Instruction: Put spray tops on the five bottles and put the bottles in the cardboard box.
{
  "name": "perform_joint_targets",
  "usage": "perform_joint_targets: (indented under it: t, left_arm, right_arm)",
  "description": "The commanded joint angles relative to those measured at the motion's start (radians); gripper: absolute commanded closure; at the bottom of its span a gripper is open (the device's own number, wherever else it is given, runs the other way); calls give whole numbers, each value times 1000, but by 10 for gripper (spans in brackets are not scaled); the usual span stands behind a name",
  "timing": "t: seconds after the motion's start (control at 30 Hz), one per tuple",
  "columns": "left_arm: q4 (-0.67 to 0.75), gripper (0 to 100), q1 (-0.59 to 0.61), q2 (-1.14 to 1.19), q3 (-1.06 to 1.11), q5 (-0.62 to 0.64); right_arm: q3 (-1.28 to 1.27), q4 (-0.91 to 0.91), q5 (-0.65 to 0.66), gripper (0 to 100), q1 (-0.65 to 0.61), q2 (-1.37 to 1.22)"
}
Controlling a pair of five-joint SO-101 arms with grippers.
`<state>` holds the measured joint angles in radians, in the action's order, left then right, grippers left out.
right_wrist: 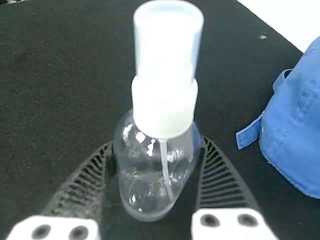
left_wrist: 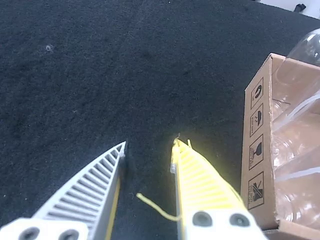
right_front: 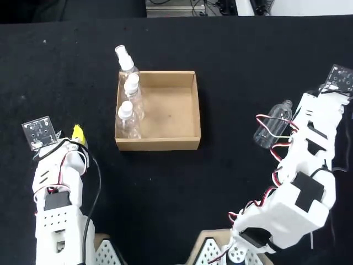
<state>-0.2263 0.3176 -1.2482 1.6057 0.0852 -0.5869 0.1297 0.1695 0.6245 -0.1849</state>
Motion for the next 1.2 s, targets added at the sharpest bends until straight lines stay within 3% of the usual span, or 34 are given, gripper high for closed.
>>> perform_joint_targets:
  t: [0.0,0.27,0.43,0.57,0.8,0.97,1.17]
  left_arm:
    - [26,870,7,-17,-10,-11]
    - [26,870,7,-17,-10,-11]
    - [26,870,8,-17,-10,-11]
    - [26,870,8,-17,-10,-11]
    - [25,870,8,-17,-10,-11]
    - [23,870,8,-17,-10,-11]
    - [23,870,8,-17,-10,-11]
  right_arm:
    - [13,23,-11,907,15,65]
    - [-96,-61,-11,907,31,275]
    - [-140,-176,-12,906,-28,476]
    - [-134,-331,-81,906,-180,638]
    - [-136,-420,-236,906,-586,719]
    - [-136,-316,-264,904,-779,638]
    - [-136,-95,-258,906,-875,438]
